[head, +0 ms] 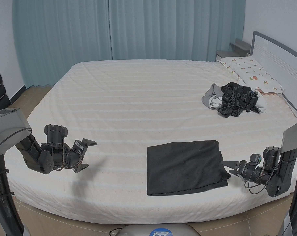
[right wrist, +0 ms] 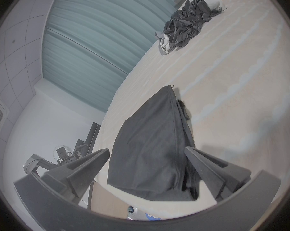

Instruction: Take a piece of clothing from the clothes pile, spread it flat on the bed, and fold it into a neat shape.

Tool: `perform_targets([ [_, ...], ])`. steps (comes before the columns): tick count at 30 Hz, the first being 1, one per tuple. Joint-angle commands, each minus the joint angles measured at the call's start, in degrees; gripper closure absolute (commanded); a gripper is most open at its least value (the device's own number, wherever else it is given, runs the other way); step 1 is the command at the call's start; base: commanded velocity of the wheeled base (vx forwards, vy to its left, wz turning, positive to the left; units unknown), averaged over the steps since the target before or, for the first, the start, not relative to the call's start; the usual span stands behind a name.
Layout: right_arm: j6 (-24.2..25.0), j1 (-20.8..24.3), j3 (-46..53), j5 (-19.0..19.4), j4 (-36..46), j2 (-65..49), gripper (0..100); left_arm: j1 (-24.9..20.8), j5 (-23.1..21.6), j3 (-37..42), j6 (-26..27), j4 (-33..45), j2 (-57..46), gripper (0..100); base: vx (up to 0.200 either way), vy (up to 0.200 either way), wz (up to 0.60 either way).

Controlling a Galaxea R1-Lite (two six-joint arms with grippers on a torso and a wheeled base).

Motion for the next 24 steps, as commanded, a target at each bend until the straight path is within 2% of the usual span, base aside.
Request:
perform_targets([
  [1,-0.7,0.12,-0.79,0.0,-0.49,2.79,0,-0.01,-0.07,0.06,0.02,-0.05,0.08,0,0.0,0.0,0.0],
  [11,-1.31,0.65,-1.14,-0.17,-0.49,4.81,0,-0.01,0.02,-0.12,-0.07,-0.05,0.08,0,0.0,0.0,0.0],
  [12,-1.66,0.82,-1.14,-0.17,-0.49,5.16,100,-0.01,0.02,-0.12,-0.07,-0.05,0.08,0,0.0,0.0,0.0],
  [24,-4.39,0.47,1.67,-0.7,-0.49,3.75,100,-0.01,0.02,-0.03,-0.07,-0.05,0.17,0,0.0,0.0,0.0],
])
